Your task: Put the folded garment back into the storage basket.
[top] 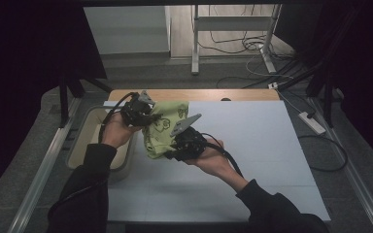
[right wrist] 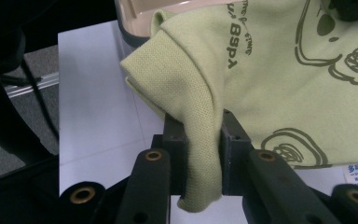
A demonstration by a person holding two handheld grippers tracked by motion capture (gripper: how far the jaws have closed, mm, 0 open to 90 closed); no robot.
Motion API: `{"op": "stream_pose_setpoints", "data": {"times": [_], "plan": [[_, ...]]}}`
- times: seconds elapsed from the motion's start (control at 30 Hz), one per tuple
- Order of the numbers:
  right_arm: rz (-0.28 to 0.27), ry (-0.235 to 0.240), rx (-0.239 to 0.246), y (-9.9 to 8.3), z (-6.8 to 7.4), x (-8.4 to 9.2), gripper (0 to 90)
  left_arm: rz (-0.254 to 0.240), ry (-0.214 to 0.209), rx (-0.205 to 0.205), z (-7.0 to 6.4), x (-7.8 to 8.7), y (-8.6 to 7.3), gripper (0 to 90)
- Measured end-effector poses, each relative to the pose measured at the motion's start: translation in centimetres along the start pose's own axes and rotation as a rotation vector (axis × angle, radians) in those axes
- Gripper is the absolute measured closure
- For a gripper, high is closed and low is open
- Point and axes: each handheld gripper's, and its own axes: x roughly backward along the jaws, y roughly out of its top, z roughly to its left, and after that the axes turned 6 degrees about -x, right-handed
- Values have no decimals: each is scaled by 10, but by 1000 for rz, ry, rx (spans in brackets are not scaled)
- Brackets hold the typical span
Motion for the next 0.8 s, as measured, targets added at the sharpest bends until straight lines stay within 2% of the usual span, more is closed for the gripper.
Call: {"op": "stream_pose_setpoints", "data": {"times": [0.27,0.5,0.8], "plan": [[-17,19,-13,10,0,-8,763,0,19,26,9,6,-10,696],[-18,18,-7,20,0,-17,764,10,36,47,18,10,-17,695],[-17,23,3,31,3,-28,763,14,36,80,29,16,-28,693]]}}
